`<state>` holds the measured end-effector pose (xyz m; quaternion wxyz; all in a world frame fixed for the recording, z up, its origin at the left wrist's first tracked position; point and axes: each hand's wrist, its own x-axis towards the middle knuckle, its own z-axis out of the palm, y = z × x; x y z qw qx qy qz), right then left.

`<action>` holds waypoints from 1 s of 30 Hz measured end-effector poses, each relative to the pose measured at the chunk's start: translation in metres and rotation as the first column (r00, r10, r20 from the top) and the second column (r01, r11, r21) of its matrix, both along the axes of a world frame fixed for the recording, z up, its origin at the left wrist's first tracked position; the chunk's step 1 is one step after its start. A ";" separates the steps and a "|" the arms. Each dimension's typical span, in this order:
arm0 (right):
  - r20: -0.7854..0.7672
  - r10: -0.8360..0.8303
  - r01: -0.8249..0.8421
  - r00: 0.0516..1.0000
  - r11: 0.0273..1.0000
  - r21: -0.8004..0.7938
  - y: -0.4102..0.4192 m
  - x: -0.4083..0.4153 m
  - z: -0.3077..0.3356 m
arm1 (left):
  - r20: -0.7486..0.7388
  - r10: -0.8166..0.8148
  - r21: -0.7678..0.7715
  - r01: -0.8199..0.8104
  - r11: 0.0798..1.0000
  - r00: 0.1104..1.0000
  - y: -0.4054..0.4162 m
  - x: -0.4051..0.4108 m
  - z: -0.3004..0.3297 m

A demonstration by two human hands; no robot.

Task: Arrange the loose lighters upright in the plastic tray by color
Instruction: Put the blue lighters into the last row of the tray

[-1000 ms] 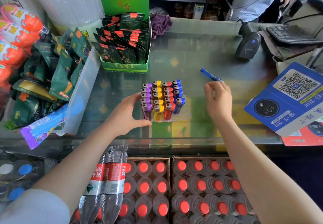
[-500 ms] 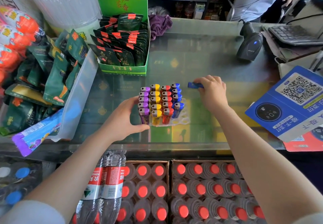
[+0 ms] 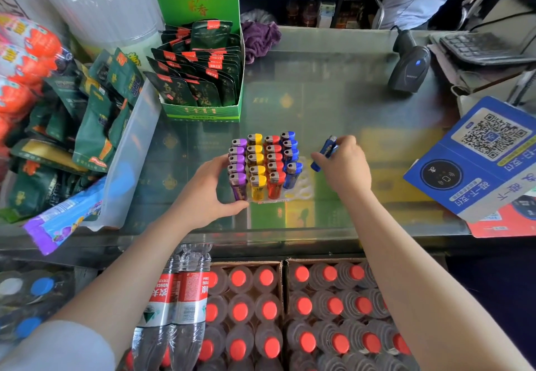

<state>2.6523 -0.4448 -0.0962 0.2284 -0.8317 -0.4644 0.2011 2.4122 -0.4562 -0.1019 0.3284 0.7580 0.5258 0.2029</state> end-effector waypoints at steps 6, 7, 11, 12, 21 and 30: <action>-0.040 0.083 -0.085 0.996 0.996 -0.035 0.002 -0.005 0.005 | 0.012 -0.008 0.009 0.008 1.000 1.000 0.000 0.000 -0.002; -0.096 0.117 -0.117 0.988 0.993 0.009 -0.002 -0.003 0.007 | 0.016 -0.011 0.008 0.011 1.000 1.000 0.000 -0.001 -0.002; -0.419 0.198 -0.080 0.886 0.956 0.282 -0.033 -0.004 0.012 | 0.004 -0.017 0.008 0.017 1.000 1.000 0.000 -0.001 -0.004; -0.457 0.239 -0.095 0.857 0.944 0.315 -0.040 -0.005 0.012 | 0.003 -0.015 0.008 0.015 1.000 1.000 0.000 -0.001 -0.004; -0.182 0.467 -0.409 0.865 0.867 0.285 -0.053 -0.017 0.004 | 0.009 -0.023 0.027 0.023 0.999 1.000 0.000 -0.001 -0.005; -0.002 0.556 -0.539 0.831 0.806 0.246 -0.052 -0.025 0.013 | 0.005 -0.011 0.041 0.011 0.999 1.000 0.000 -0.001 -0.008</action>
